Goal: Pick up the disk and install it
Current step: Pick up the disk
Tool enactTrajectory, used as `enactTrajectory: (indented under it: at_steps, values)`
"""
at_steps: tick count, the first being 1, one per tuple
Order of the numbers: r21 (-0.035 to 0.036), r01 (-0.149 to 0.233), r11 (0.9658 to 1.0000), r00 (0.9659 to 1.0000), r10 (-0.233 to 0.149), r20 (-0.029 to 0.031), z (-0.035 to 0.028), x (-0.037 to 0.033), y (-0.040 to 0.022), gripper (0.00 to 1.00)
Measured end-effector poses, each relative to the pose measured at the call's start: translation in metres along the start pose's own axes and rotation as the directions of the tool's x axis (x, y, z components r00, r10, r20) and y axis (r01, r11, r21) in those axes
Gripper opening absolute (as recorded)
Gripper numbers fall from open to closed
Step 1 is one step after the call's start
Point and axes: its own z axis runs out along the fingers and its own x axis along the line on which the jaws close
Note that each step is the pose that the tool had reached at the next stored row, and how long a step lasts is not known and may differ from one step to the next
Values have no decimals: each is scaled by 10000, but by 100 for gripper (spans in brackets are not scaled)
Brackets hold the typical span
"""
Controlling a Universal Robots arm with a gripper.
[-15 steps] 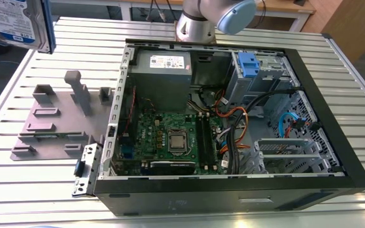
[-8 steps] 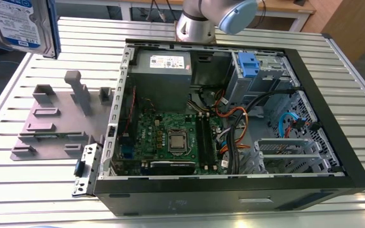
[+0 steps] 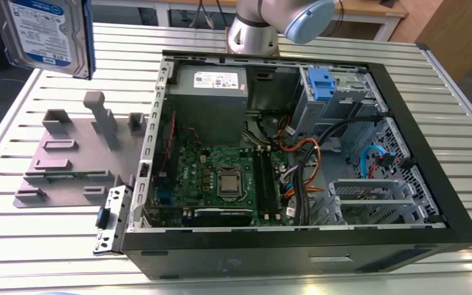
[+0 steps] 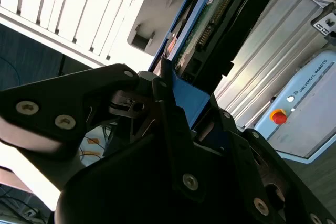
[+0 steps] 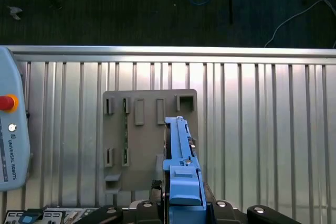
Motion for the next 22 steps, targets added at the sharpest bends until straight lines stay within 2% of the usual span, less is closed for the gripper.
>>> enactTrajectory:
  at_steps: [9,22]
  values:
    - [-28,-2,10000,10000,2,0,21,26,-336,37]
    - [-104,-2,9999,10000,2,-1,22,48,-917,37]
